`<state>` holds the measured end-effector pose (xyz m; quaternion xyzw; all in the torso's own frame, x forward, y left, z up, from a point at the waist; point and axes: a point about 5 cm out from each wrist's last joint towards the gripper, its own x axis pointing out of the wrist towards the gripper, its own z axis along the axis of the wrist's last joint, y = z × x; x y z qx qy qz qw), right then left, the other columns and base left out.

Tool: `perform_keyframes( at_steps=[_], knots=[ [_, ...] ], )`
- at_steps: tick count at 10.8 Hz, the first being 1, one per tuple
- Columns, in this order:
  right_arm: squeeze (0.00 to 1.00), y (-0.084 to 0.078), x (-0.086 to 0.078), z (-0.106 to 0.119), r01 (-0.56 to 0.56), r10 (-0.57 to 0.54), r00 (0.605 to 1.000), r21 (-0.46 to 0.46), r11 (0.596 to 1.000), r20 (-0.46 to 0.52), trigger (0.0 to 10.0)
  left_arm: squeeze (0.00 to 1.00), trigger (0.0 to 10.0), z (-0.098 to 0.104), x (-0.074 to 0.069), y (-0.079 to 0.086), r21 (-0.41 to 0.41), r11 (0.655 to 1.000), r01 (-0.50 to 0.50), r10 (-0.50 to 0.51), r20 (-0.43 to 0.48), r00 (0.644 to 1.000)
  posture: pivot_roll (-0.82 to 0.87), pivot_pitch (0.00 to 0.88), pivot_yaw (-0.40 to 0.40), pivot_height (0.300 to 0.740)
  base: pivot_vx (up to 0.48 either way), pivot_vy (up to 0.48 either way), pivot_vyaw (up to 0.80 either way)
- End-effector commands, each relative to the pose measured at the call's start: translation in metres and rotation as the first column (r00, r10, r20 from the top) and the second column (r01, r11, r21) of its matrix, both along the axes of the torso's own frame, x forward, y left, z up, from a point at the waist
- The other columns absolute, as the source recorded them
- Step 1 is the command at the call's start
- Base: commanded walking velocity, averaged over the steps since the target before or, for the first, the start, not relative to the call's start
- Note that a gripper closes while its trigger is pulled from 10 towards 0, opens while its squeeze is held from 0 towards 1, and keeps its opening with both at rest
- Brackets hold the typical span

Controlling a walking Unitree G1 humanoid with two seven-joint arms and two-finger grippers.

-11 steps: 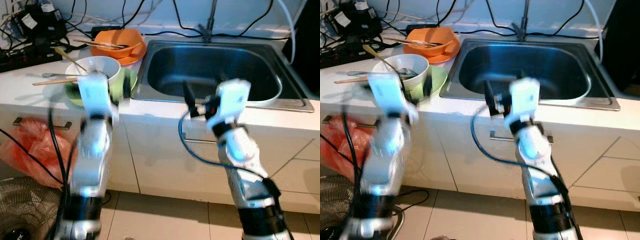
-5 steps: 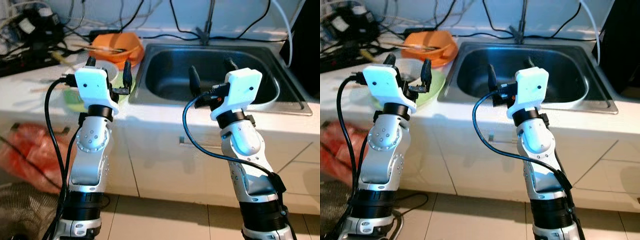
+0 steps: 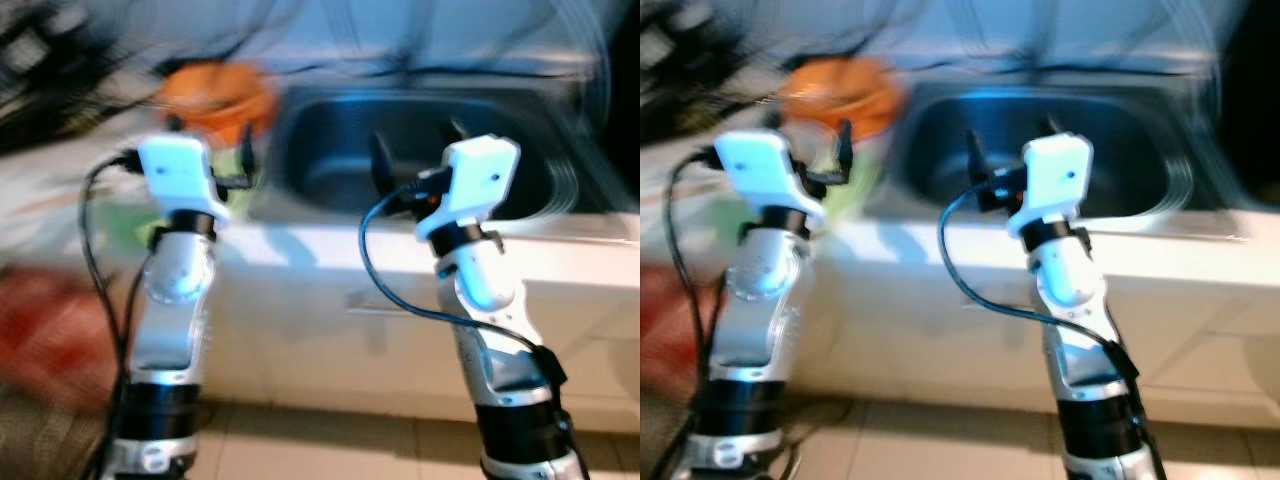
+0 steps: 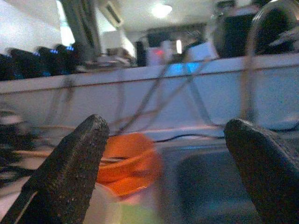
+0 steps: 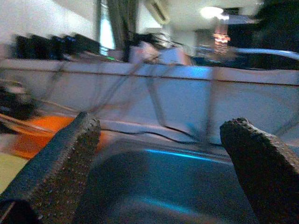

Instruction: Kitchen organization

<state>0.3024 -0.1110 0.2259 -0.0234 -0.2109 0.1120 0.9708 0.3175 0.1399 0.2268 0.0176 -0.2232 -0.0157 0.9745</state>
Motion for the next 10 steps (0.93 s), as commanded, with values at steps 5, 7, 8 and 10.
perform_keyframes(
  at_steps=[5, 7, 8, 10],
  knots=[
    [0.0, 0.005, 0.0, -0.001, -0.016, 0.016, 1.0, -0.007, 1.0, -0.006, 10.0, 0.0, 10.0, -0.003, -0.001, 0.001, 0.016, 1.0, 0.007, -0.007, -0.011, 1.0, -0.01, 0.051, 0.045, 0.74, 0.151, 0.0, 0.0],
    [0.0, 0.006, 0.0, -0.002, -0.019, 0.019, 1.0, -0.005, 1.0, -0.011, 10.0, 0.0, 10.0, -0.004, 0.0, 0.003, 0.021, 1.0, -0.004, 0.005, -0.017, 1.0, -0.01, 0.051, 0.045, 0.74, 0.0, 0.0, 0.0],
    [0.0, 0.006, 0.001, -0.003, -0.023, 0.023, 1.0, 0.003, 1.0, -0.019, 10.0, 0.0, 10.0, -0.005, 0.001, 0.007, 0.042, 0.998, -0.041, 0.042, -0.021, 0.999, -0.01, 0.05, 0.045, 0.74, 0.0, 0.0, 0.0],
    [0.0, 0.004, 0.004, -0.005, -0.01, 0.011, 0.999, 0.016, 1.0, -0.049, 10.0, 0.0, 10.0, -0.006, 0.001, 0.016, 0.06, 0.992, -0.11, 0.112, -0.024, 0.993, -0.01, 0.049, 0.048, 0.74, 0.0, 0.0, 0.0]
  ],
)
